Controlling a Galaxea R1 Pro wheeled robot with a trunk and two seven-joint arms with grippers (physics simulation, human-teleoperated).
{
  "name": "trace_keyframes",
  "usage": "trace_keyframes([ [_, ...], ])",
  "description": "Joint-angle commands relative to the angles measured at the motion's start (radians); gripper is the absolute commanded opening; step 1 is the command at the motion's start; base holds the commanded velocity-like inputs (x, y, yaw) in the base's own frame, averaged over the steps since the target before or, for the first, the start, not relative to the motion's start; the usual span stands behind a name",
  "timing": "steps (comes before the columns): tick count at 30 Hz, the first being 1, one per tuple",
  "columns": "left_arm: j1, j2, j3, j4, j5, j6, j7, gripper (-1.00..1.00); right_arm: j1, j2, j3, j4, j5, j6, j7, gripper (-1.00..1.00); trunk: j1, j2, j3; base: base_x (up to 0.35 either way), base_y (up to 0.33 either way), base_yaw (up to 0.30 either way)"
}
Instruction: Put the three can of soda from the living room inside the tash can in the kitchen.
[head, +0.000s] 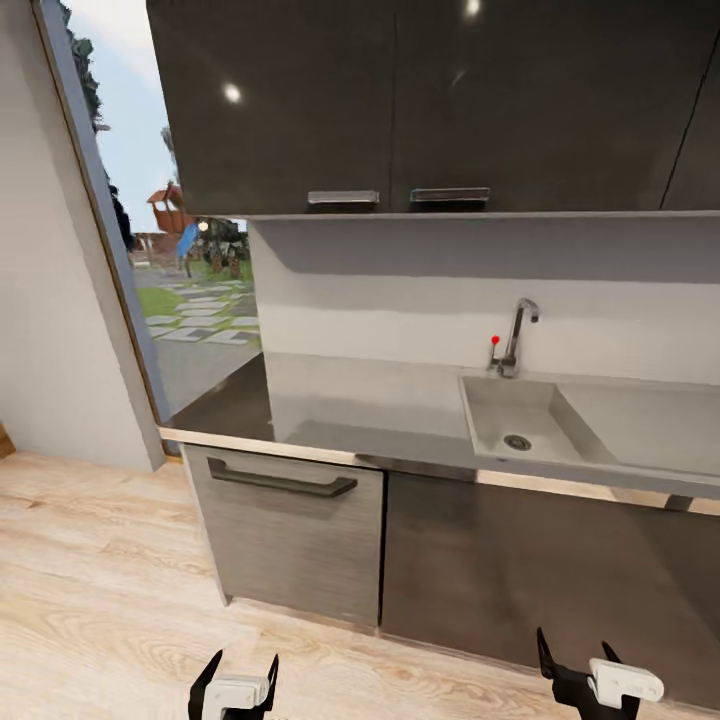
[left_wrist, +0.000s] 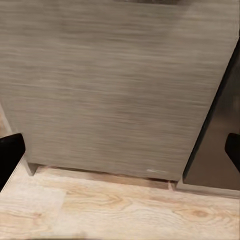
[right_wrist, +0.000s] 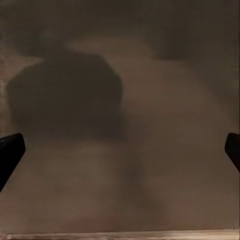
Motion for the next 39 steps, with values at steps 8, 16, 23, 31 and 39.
trace_keyframes([
  [8,0.0,0.0,0.0,0.0,-0.001,0.0,0.0,1.0,0.0,0.0,0.0,0.006,0.0,0.0,-0.001,1.0,0.0,0.0,0.005,0.0,0.0,0.257],
  [16,0.0,0.0,0.0,0.0,-0.002,0.0,0.0,1.0,0.0,0.0,0.0,0.009,0.0,0.0,-0.002,1.0,0.0,0.0,0.009,0.0,0.0,0.255],
  [23,0.0,0.0,0.0,0.0,-0.003,0.0,0.0,1.0,0.0,0.001,0.0,0.018,0.0,0.0,-0.002,1.0,0.0,0.0,0.014,0.0,0.0,0.255],
  [31,0.0,0.0,0.0,0.0,-0.003,0.0,0.0,1.0,0.0,0.0,0.0,0.022,0.001,0.0,-0.002,1.0,0.0,0.0,0.018,0.0,0.0,0.255],
  [39,0.0,0.0,0.0,0.001,-0.003,0.001,0.0,1.0,0.0,0.001,0.001,0.029,0.001,0.0,-0.003,1.0,0.0,0.0,0.023,0.0,0.0,0.255],
])
